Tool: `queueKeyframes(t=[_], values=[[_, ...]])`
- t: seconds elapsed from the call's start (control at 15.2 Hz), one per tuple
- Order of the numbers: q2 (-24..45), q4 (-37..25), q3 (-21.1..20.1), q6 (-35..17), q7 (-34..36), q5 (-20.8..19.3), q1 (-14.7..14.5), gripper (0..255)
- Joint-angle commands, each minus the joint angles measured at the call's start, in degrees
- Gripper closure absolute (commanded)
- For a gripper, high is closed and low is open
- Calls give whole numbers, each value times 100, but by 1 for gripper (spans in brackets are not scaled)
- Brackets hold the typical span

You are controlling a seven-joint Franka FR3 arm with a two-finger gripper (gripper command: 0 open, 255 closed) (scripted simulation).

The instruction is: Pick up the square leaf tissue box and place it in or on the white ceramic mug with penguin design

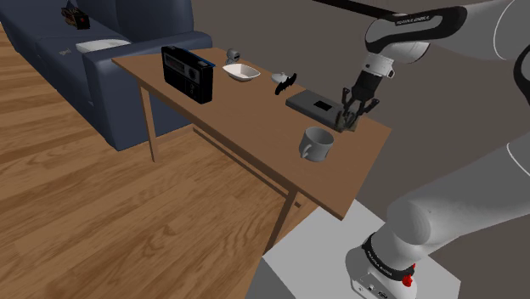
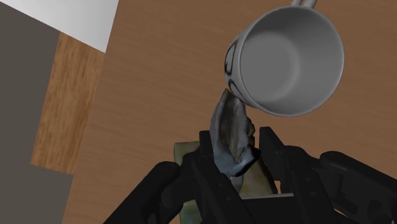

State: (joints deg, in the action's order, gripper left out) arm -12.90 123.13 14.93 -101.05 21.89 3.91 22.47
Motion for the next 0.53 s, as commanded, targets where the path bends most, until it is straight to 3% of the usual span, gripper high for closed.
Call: queueKeyframes(t=[0.0, 0.33, 0.46], values=[[-27, -153, -8, 175, 25, -5, -4, 255], [-65, -472, -19, 530, 68, -13, -8, 255], [-291, -283, -196, 535, 347, 25, -108, 255]])
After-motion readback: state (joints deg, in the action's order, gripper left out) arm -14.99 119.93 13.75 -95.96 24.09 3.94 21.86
